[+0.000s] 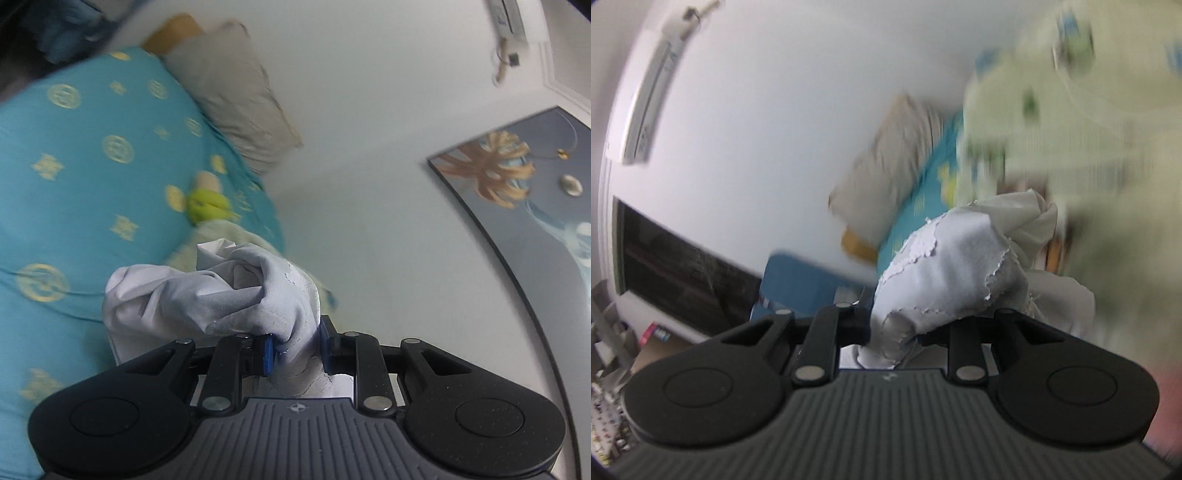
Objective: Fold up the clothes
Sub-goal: 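Carry the folded shirt onto the green lion blanket and open both grippers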
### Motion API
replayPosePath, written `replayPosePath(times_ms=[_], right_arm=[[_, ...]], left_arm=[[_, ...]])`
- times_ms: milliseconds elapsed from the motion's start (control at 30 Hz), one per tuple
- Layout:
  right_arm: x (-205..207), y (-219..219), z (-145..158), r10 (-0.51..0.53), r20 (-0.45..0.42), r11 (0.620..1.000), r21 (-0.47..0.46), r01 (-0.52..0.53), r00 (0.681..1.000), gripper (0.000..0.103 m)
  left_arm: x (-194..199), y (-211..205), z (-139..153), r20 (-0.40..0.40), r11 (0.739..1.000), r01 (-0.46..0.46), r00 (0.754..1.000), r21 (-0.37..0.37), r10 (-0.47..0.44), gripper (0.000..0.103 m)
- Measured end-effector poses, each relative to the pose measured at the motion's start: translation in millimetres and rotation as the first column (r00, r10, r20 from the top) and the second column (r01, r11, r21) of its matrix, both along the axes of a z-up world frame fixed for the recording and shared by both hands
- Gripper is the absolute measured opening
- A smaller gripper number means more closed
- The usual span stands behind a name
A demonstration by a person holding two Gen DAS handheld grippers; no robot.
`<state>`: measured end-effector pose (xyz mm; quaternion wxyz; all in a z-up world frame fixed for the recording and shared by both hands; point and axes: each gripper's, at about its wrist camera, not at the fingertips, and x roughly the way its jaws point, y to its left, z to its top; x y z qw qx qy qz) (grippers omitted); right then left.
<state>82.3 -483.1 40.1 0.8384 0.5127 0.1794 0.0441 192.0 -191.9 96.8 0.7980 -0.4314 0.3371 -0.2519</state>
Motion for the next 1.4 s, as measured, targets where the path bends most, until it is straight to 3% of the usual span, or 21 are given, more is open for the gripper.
replayPosePath(times_ms=[167,300,433,600,867,933,1000,1067,1133,1200,1400], right_arm=[[20.1,-89.0,46.7,-0.124,0.087,0.983,-0.122,0.135,0.988,0.025],[28.0,-129.4,53.0,-0.203,0.112,0.938,-0.261,0.226,0.973,0.025],[26.3,-150.9,13.8,-0.253,0.047,0.92,-0.299,0.255,0.966,0.025],[5.4,-142.8,-61.7,-0.238,-0.057,0.941,-0.261,0.215,0.97,0.024],[-30.0,-110.7,-131.7,-0.234,-0.17,0.959,-0.205,0.198,0.957,0.026],[-30.6,-109.8,-137.1,-0.237,-0.189,0.959,-0.2,0.199,0.953,0.027],[-32.7,-111.6,-132.0,-0.241,-0.206,0.963,-0.169,0.208,0.948,0.027],[-37.4,-110.2,-123.2,-0.251,-0.228,0.961,-0.175,0.214,0.941,0.027],[-45.2,-106.7,-114.8,-0.264,-0.256,0.956,-0.198,0.217,0.93,0.028],[-53.4,-103.5,-106.2,-0.278,-0.28,0.95,-0.219,0.221,0.919,0.028],[-87.2,-99.3,-65.5,-0.309,-0.232,0.931,-0.273,0.243,0.922,0.028]], left_arm=[[65.1,-102.2,12.6,0.055,0.984,0.146,0.988,-0.098,-0.142,0.025],[90.1,-165.7,-15.7,0.134,0.973,0.225,0.967,-0.049,-0.216,0.027],[100.3,-194.3,-70.8,0.107,0.95,0.309,0.944,0.04,-0.311,0.027],[83.0,-180.1,-132.4,0.086,0.902,0.395,0.906,0.171,-0.414,0.027],[51.5,-155.2,-190.8,0.061,0.836,0.44,0.873,0.328,-0.484,0.033],[50.8,-156.0,-189.2,0.072,0.827,0.437,0.868,0.354,-0.49,0.035],[46.7,-155.8,-180.7,0.08,0.812,0.427,0.865,0.397,-0.495,0.045],[40.6,-155.3,-169.6,0.085,0.792,0.415,0.862,0.448,-0.5,0.067],[29.2,-153.3,-154.2,0.098,0.771,0.396,0.858,0.499,-0.504,0.078],[10.1,-147.9,-132.3,0.137,0.755,0.358,0.853,0.549,-0.504,0.083],[-48.5,-117.8,-67.3,0.288,0.755,0.23,0.825,0.614,-0.486,0.101]])
